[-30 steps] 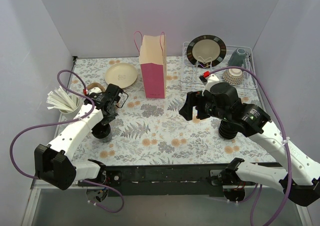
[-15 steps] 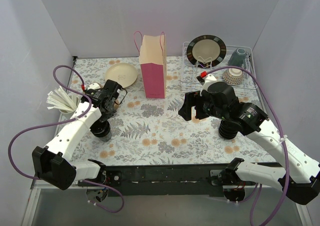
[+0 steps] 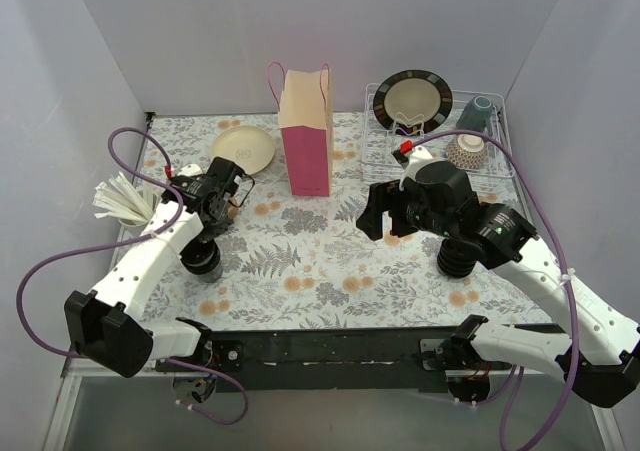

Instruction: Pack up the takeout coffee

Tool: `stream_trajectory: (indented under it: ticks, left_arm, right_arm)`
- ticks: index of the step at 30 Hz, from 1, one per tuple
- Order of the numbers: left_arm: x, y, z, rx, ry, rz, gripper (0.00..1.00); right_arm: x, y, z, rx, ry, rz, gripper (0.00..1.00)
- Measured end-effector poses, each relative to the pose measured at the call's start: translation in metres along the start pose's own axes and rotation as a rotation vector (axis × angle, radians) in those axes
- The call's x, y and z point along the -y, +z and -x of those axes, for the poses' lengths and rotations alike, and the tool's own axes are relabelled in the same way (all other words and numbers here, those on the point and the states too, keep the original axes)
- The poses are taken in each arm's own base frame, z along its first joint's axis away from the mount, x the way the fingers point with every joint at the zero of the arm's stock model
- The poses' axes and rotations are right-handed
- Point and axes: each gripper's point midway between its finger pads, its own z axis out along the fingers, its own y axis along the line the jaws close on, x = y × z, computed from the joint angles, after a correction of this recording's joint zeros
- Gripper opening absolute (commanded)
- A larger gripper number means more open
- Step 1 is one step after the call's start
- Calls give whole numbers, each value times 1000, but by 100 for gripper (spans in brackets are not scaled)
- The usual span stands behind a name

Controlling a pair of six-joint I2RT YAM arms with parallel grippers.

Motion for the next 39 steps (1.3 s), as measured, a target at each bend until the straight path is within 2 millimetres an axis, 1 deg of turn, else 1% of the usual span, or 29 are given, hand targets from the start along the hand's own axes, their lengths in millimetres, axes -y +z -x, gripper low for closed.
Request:
stream_trajectory:
  ticks: [1,2,7,9,11,14,18,21,25,31,32,34,39]
  left_arm:
    - [0,2,-2,-6,3,2,0]
    - [-1,4,-5,-12,8,7,5]
    - [-4,16,-20,-43,29,21,7]
    - [-4,19,-25,-55,35,21,9]
    - [-4,22,-28,-62,37,18,13]
    - [-3,24,-32,-73,42,14,13]
    - [-1,23,-31,-71,43,0,19]
    - [-1,23,-31,-72,46,-2,18]
    - [-1,22,-31,-71,47,-6,9]
    - [-2,19,-29,-63,43,-17,9]
    - [-2,19,-29,-62,43,-18,7]
    - [-2,19,-29,-62,43,-18,1]
    - [-2,18,-29,-60,45,-20,0]
  right_arm:
    - [0,0,0,0,-2,2,92]
    - [-1,-1,1,1,-3,3,92]
    - [-1,-1,2,3,-5,4,92]
    - [-1,-1,2,5,-5,5,92]
    - [-1,-1,2,5,-4,5,91]
    - [-1,-2,2,8,-3,6,91]
    - [-2,-4,3,14,-1,9,91]
    - [-2,-6,4,18,0,11,92]
    - [-2,-6,4,19,6,12,91]
    - [-3,-6,4,18,13,11,91]
    - [-3,-6,4,18,14,11,91]
    - [-3,-6,4,18,16,12,91]
    - [-3,-7,4,23,18,14,91]
